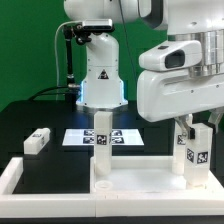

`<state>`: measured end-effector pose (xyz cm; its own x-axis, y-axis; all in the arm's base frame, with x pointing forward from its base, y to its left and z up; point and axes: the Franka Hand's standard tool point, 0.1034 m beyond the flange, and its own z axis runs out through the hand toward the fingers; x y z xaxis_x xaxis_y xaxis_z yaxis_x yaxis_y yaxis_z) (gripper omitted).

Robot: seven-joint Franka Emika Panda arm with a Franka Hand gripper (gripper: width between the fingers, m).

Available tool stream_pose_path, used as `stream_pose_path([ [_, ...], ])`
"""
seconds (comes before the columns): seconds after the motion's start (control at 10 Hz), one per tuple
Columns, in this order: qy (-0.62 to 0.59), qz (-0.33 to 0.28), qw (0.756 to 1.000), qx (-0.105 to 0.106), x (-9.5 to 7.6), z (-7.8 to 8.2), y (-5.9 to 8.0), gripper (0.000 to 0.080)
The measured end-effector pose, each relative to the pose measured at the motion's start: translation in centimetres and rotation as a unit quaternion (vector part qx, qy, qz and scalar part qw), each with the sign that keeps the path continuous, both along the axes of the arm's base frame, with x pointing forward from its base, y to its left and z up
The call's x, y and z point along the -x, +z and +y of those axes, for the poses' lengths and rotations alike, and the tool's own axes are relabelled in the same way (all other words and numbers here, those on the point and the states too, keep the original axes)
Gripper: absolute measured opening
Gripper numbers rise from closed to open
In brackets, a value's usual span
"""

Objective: Assemble desk

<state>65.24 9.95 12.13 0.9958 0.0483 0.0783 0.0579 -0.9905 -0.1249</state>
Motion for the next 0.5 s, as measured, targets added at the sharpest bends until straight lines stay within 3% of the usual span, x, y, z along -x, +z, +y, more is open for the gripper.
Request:
stream_pose_path([
  [0.4,-0.222,0.018,0.975,-0.023,0.09,-0.60,-0.05,0.0290],
  [0.5,-0.223,0.018,0.974,-0.023,0.09,-0.59,-0.05,0.0290],
])
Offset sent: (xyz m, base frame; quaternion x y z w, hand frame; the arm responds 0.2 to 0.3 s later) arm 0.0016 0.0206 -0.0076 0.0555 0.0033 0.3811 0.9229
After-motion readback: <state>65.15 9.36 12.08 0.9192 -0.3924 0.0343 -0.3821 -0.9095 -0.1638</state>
